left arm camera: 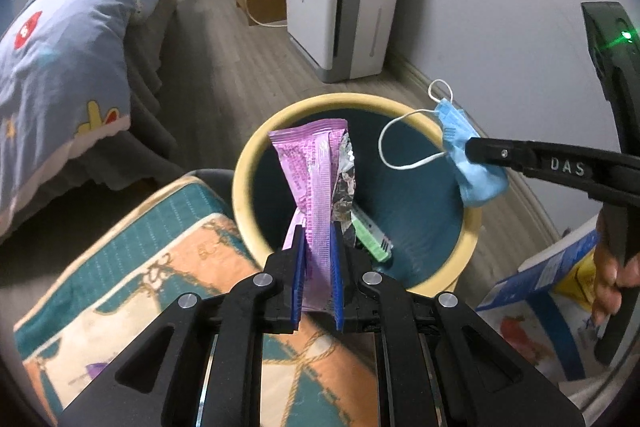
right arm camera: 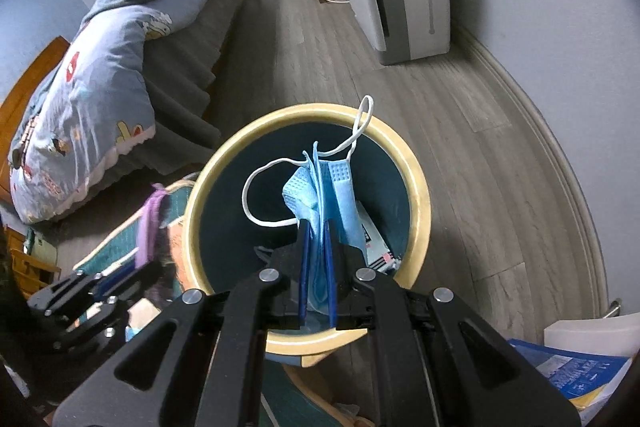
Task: Collect trash
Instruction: 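Carry the masks and pink wrapper over the bin, then open the left tool over the bin while the right releases the blue masks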
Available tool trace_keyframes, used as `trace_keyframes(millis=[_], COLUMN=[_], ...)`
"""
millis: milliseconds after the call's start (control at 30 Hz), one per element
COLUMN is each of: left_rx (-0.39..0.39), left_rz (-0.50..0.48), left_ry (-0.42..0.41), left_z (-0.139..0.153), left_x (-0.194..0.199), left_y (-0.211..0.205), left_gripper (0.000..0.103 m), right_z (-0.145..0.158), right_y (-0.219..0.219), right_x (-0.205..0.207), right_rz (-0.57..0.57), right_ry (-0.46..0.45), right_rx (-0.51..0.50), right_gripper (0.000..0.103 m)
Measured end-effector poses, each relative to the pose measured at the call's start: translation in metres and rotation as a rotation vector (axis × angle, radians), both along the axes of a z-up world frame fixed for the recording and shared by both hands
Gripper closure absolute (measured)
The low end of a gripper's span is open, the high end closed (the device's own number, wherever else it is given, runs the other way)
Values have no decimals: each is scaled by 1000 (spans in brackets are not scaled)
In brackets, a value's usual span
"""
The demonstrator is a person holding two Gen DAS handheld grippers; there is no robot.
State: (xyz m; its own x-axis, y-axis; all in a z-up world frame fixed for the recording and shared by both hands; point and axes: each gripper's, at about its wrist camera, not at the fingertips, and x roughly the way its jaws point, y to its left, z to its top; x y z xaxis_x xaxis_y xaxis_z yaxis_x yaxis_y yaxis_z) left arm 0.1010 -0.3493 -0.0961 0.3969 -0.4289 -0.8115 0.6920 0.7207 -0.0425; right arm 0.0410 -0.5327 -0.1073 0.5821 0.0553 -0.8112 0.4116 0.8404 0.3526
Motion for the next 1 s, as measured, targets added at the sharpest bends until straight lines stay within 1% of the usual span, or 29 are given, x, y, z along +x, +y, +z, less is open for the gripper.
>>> trace_keyframes(millis=[133,167,200,233,267,300,333,367,400,433,500,533,567,600,633,900,1000], left_rx=[-24,-32,-37,-38,-33,-22,-14,-6,-1,0,-10,-21,-31,-37,-36,-13,-10], left_rz=[19,25,31,35,36,38,38,39,43,51,73,85,95,107,120,166,186], left_ry=[-24,-24,-22,-18,-19,-25,-30,-36,-45,-55,-61,-65,-68,-74,-87,-129,-139], left_z=[2,2,2,2,1,-1,-1,-2,-1,1,4,6,8,11,13,26,33], left_x=[1,1,1,1,0,-1,-1,-2,-3,-3,-3,-3,-3,-4,-5,-17,-21], left_y=[-6,-6,-6,-7,-7,-6,-6,-5,-3,0,7,12,16,21,25,52,69], left_gripper=[91,88,86,85,80,70,65,55,47,44,26,23,18,12,11,9,8], right_z=[7,9,11,14,17,19,20,22,23,24,26,27,28,30,31,39,42], right_y=[-1,-1,-1,-1,0,2,3,5,6,6,8,8,9,10,11,29,37], right_x=[-1,-2,-3,-3,-4,-4,-3,-3,-2,-3,-2,-2,-2,-2,-2,1,2], right_rz=[-20,-25,-32,-35,-36,-34,-32,-29,-29,-31,-36,-37,-38,-38,-37,-23,-13], right_ry=[-49,-58,-71,-86,-95,-101,-103,-103,-103,-105,-103,-102,-104,-105,-104,-63,-53], right_rx=[-2,0,-1,-6,-13,-20,-26,-33,-36,-35,-30,-30,-32,-34,-36,-82,-90], right_gripper=[94,91,81,73,56,45,42,36,27,24,12,9,6,6,6,6,6])
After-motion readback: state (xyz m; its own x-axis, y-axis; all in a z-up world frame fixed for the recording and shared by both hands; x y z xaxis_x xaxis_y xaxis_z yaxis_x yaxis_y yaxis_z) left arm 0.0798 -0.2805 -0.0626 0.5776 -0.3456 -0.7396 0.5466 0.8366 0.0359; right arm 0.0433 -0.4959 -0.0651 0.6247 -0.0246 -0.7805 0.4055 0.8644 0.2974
